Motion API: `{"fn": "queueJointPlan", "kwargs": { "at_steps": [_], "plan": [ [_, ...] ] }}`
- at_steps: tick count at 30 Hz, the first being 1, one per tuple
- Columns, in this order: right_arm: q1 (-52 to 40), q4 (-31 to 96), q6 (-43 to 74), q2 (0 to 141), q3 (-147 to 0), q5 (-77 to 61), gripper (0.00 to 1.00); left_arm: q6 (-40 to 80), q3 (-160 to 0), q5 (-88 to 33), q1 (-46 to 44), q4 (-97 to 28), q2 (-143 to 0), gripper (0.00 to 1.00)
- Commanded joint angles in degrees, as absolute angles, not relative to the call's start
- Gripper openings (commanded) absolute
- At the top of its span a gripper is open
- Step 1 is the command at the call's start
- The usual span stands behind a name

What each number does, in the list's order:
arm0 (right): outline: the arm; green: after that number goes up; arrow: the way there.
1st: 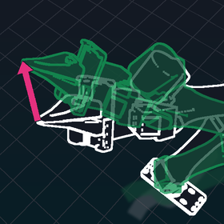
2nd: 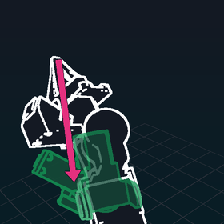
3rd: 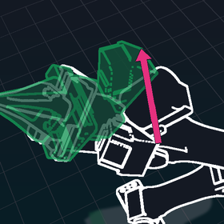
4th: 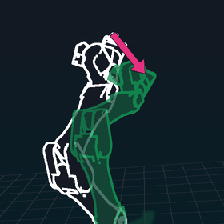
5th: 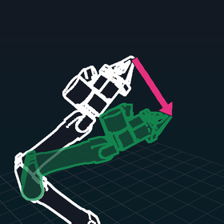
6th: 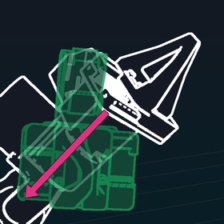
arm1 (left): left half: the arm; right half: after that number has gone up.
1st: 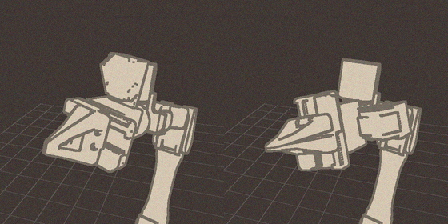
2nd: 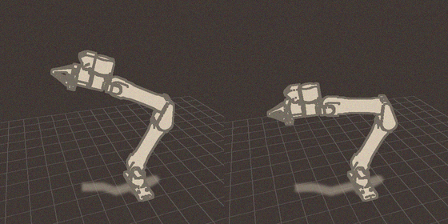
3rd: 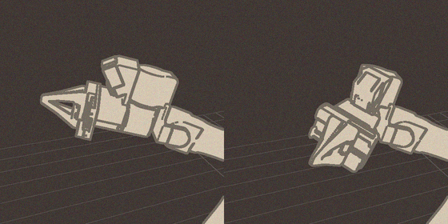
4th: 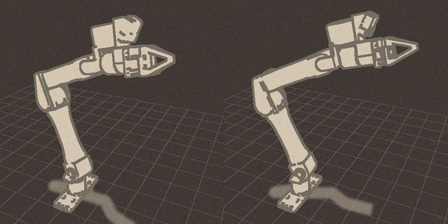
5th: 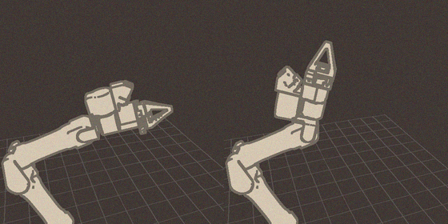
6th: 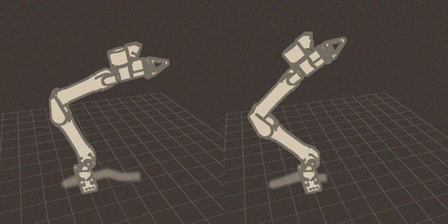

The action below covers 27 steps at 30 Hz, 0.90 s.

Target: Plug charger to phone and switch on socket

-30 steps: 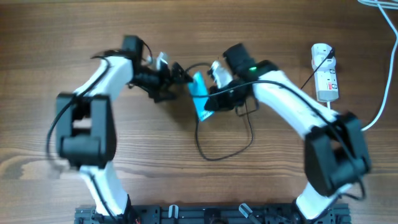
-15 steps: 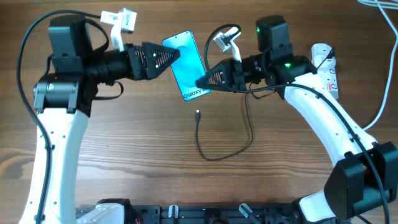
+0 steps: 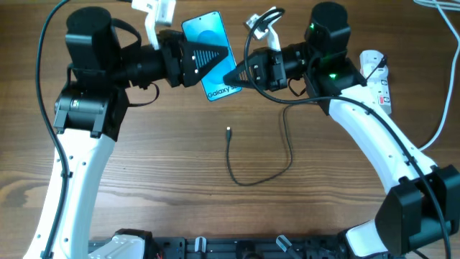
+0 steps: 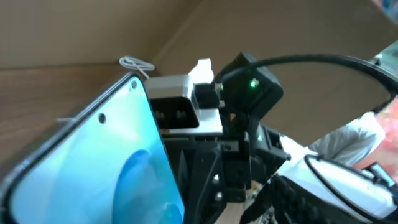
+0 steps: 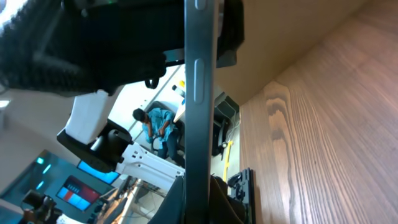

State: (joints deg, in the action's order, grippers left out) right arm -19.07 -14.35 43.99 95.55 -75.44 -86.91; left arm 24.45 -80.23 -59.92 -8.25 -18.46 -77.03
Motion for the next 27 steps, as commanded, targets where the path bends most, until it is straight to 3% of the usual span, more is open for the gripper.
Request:
{"fn": "queueJointPlan", "kwargs": {
  "at_steps": [1,4,13,20,25,27],
  "plan": [
    [-19.49,-16.03,46.74,94.8,-76.05,-84.68,0.04,27.97,-80.68,-61.12,-8.8,-16.71,-76.49,0.7],
    [-19.49,-16.08,48.66,94.83,-76.05,-81.71,0.04,27.97,-80.68,-62.81,-8.91,-16.64,-76.49,0.56],
    [-19.49,-28.77,58.83,94.83,-76.05,-78.89,0.04,27.92,-80.68,-64.73,-8.91,-17.85,-76.49,0.57],
    [-19.55,-29.3,60.18,94.83,-76.05,-77.67,0.04,27.88,-80.68,-64.71,-8.91,-17.45,-76.49,0.54],
    [-19.55,-29.28,60.16,94.83,-76.05,-77.58,0.04,27.88,-80.68,-64.71,-8.91,-17.58,-76.49,0.34],
    [-19.55,-29.26,60.16,94.83,-76.05,-77.62,0.04,27.88,-80.68,-64.71,-8.91,-17.58,-76.49,0.33]
  ]
}}
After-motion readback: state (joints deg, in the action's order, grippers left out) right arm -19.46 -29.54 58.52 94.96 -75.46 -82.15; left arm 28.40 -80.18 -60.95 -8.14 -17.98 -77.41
